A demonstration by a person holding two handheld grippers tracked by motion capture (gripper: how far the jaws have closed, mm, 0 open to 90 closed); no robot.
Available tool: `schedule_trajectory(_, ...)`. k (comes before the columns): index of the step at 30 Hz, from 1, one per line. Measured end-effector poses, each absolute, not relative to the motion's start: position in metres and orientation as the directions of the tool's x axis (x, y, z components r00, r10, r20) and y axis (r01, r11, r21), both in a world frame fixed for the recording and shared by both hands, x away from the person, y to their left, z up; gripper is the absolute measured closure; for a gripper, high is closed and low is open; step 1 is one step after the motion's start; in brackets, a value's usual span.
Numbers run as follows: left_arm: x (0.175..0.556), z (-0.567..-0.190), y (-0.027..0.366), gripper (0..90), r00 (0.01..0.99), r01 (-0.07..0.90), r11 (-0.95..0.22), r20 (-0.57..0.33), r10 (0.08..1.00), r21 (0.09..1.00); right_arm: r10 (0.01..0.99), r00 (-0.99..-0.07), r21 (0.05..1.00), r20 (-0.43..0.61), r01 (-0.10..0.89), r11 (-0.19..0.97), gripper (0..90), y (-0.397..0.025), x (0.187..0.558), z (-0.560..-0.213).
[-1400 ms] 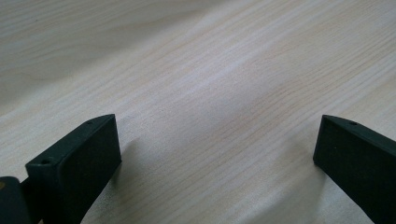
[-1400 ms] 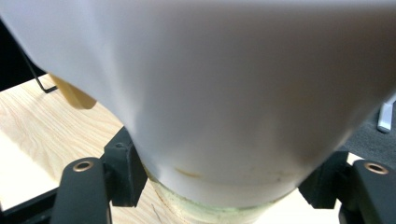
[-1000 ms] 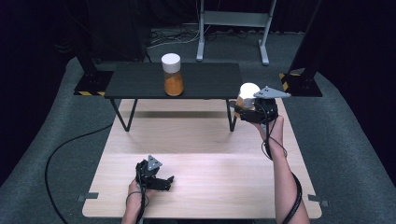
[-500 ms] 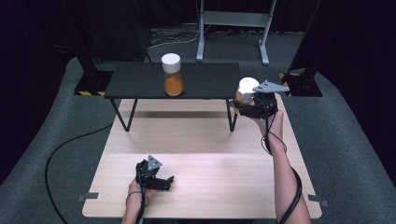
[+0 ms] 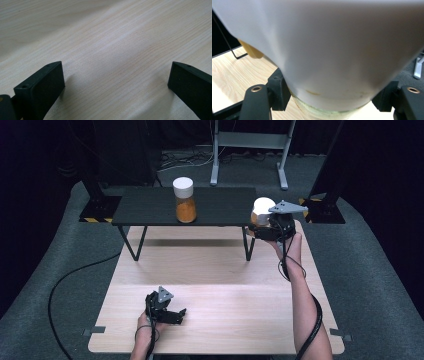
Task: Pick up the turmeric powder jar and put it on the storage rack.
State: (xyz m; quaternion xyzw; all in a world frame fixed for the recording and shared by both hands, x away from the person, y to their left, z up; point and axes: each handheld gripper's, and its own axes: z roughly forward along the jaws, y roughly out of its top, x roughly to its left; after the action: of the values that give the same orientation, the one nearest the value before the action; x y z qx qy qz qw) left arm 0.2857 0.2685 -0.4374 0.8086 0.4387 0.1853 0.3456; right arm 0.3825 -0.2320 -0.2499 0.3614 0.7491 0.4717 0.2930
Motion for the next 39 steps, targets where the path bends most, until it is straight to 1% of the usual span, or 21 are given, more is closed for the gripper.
schedule_trajectory(20,0.286,-0.437,0.269,0.1,0.547,0.582,-0.377,-0.004,0.837,0.721,0.826,-0.552,0.914,-0.112,0.270,0.304,29.4,-0.222,0.394,-0.234)
schedule_trajectory(39,0.286,-0.437,0.269,0.1,0.546,0.582,-0.376,-0.004,0.838,0.721,0.825,-0.552,0.902,-0.119,0.286,0.322,29.4,-0.211,0.412,-0.222)
